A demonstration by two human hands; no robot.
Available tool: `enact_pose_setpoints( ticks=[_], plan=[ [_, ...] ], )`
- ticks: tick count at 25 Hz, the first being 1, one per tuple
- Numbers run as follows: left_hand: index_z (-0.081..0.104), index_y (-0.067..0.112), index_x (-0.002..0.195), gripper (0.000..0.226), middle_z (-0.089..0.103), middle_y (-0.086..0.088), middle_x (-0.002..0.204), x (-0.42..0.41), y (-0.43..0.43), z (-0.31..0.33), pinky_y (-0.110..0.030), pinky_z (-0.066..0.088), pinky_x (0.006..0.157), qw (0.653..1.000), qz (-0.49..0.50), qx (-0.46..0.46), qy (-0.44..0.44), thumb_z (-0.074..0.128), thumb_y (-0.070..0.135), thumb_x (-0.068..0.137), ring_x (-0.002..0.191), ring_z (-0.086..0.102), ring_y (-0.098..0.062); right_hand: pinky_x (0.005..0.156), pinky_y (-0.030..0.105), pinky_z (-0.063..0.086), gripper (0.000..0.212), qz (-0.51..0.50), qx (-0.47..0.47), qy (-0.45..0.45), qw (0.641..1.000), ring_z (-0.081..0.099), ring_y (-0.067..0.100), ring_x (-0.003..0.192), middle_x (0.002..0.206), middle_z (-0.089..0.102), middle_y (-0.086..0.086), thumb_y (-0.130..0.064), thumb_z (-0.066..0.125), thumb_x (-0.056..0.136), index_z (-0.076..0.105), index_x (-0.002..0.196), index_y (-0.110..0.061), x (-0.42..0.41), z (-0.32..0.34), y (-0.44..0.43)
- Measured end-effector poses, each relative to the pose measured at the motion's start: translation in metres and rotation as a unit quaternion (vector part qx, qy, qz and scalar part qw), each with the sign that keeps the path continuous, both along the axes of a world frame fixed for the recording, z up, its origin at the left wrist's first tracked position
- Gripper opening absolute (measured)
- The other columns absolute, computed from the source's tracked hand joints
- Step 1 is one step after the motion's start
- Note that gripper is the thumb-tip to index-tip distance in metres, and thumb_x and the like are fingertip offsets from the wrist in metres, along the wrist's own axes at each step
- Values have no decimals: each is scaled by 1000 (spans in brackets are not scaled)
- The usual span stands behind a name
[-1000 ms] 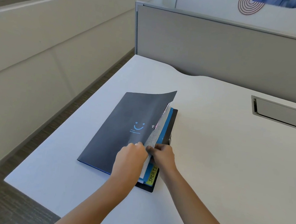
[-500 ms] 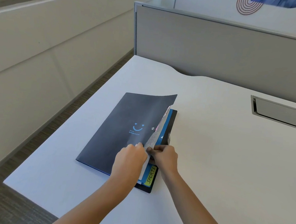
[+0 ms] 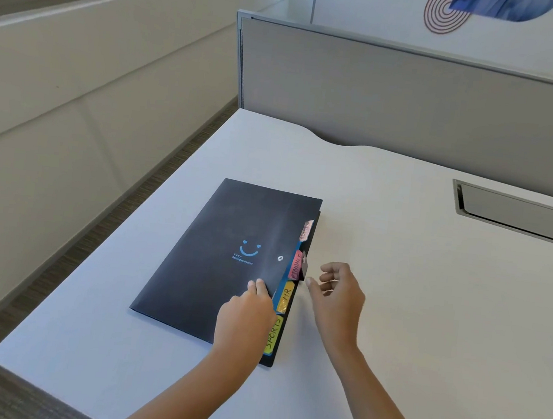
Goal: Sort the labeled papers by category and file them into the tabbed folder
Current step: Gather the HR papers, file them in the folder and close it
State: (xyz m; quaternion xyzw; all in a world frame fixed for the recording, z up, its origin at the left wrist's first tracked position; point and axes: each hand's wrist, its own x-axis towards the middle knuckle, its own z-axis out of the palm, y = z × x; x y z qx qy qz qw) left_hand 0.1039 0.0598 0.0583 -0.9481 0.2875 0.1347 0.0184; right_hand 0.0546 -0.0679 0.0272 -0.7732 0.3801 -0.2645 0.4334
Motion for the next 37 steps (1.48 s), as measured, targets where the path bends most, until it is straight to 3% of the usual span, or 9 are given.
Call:
enact_pose_setpoints(
  ticks=[5,7,8,9,12,16,23,32,37],
  plan=[
    [33,13,142,54,48,-4,138,0,5,-4,-34,45,85,999,-23,-8,-21,39,44,98,117,55,-25,59,5,39,28,49,-35,19,998,57,6,74,102,55,-2,-18,71,82,58,107,-16,24,-12,3],
    [24,12,148,69,32,-7,152,4,9,-10,-51,22,112,999,-22,6,-43,37,54,95,138,34,-29,58,4,40,16,26,-50,5,998,58,7,71,97,62,3,-16,65,87,63,103,-12,26,-13,0],
    [19,11,150,77,21,-9,157,8,11,-18,-56,11,114,998,-12,12,-53,34,60,93,143,22,-32,58,3,40,13,12,-58,-3,998,58,7,69,93,64,4,-14,63,89,66,101,-10,25,-14,-2],
    [20,10,151,85,16,-11,159,12,13,-25,-58,10,114,998,3,1,-56,30,67,89,144,18,-36,57,2,40,11,-3,-66,-12,998,59,9,68,88,66,5,-12,62,89,67,98,-8,23,-15,-4],
    [46,7,140,95,43,-16,146,18,20,-43,-62,37,102,998,17,-35,-57,16,78,84,131,41,-46,60,4,42,12,-28,-78,-68,994,64,15,71,82,67,3,-10,63,89,71,97,-7,18,-17,-8],
    [35,10,146,91,34,-10,152,16,27,-57,-56,17,110,996,-13,-60,-68,20,76,86,142,26,-37,68,14,52,17,50,-120,-142,981,64,10,76,86,72,0,-7,69,85,73,102,-6,20,-16,-12],
    [33,12,148,88,31,-9,154,16,29,-66,-56,16,112,994,-11,-79,-69,26,74,86,144,20,-35,66,28,54,22,127,-391,12,911,65,21,77,83,73,1,-7,79,72,76,93,-9,39,-34,-3],
    [31,14,148,87,28,-7,155,17,29,-72,-56,15,113,992,-9,-93,-89,28,74,86,145,18,-34,63,30,56,20,152,-421,38,893,63,22,78,83,72,4,-7,76,76,75,96,-7,39,-44,-4],
    [29,15,149,88,26,-7,156,18,28,-74,-56,15,114,991,-8,-100,-94,27,75,85,145,17,-34,59,22,49,23,110,-310,26,944,62,20,79,82,69,5,-5,71,81,73,104,-7,43,-43,-4]
  ],
)
